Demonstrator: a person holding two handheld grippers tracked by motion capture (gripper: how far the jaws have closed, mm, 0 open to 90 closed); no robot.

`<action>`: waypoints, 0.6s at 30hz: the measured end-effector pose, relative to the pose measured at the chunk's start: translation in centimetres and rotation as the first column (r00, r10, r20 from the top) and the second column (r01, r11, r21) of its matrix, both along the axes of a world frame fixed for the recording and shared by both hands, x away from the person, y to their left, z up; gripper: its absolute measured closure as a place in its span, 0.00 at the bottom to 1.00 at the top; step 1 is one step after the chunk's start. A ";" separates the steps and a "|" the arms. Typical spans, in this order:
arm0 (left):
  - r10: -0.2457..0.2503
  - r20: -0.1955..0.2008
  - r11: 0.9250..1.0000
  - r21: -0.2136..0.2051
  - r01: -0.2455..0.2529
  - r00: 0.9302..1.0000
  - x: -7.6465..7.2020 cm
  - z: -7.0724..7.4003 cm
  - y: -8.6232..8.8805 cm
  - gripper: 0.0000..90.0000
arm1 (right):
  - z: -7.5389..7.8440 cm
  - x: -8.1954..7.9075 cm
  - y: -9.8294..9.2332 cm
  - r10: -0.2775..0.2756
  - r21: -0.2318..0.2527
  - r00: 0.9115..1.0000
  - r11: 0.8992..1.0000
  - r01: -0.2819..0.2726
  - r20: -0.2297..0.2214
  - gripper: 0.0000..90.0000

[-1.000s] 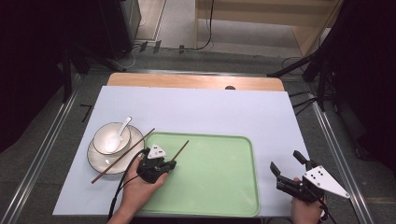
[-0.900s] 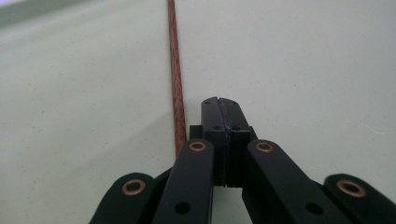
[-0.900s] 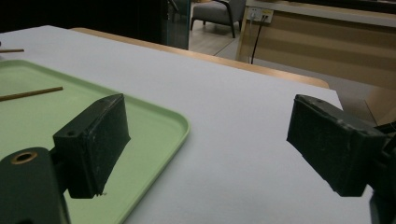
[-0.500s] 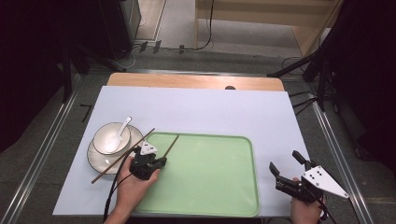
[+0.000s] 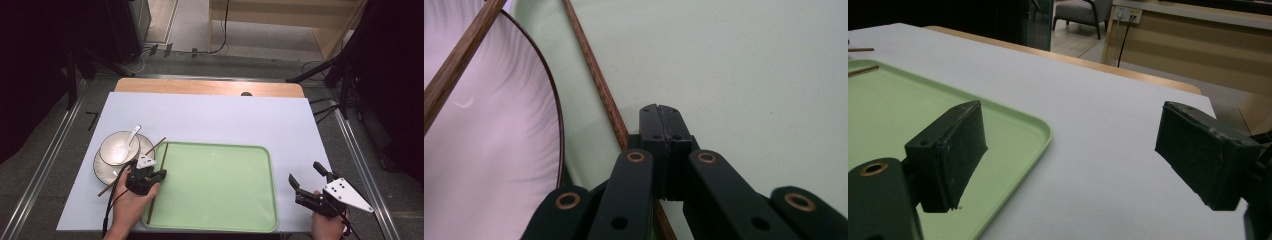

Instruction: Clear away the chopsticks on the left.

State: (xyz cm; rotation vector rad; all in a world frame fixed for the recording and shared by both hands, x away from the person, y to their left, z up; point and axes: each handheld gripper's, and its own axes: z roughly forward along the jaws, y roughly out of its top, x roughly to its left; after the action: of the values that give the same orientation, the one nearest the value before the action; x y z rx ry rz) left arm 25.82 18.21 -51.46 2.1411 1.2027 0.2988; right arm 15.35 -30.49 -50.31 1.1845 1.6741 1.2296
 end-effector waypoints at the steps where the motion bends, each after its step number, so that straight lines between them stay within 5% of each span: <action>1: 0.000 0.001 1.000 -0.004 0.000 1.000 0.0 0.0 0.1 1.00 | 0.0 0.0 0.0 0.000 0.001 1.000 1.000 0.000 0.000 0.15; 18: -0.032 -0.015 0.999 -0.035 0.032 0.999 0.2 -0.1 0.5 0.95 | -0.1 0.1 -0.1 -0.001 0.002 1.000 1.000 0.001 -0.003 0.15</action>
State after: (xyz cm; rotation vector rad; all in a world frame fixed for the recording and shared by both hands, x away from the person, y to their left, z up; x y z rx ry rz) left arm 26.00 18.69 -51.53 2.1349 1.1728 0.2458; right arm 15.40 -30.63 -50.43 1.1886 1.6746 1.2303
